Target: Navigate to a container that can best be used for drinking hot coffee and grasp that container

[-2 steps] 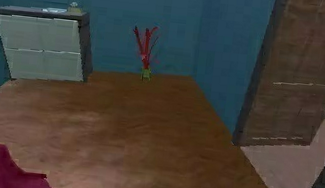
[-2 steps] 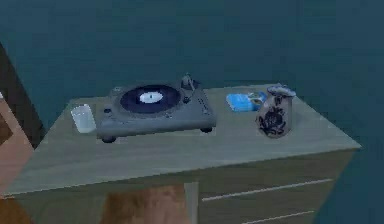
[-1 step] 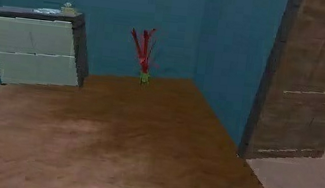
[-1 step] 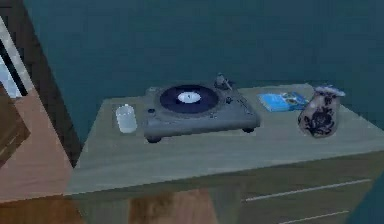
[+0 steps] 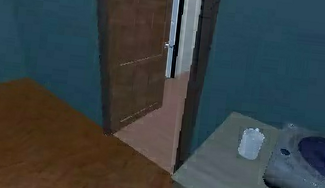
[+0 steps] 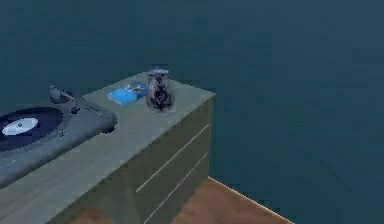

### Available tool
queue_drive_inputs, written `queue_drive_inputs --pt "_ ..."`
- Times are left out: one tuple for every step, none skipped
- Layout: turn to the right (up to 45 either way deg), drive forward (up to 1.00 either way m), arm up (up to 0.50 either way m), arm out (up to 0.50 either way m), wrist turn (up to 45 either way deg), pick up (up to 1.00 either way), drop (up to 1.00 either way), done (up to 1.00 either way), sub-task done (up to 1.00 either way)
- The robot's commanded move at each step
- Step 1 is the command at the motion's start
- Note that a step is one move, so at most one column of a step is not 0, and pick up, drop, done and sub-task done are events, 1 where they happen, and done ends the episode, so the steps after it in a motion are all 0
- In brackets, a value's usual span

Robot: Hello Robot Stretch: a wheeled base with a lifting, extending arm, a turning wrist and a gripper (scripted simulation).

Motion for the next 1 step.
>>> queue_drive_inputs --pt "45.0 0.00 0.00 0.00 0.0 0.00 0.00 0.00 0.00"
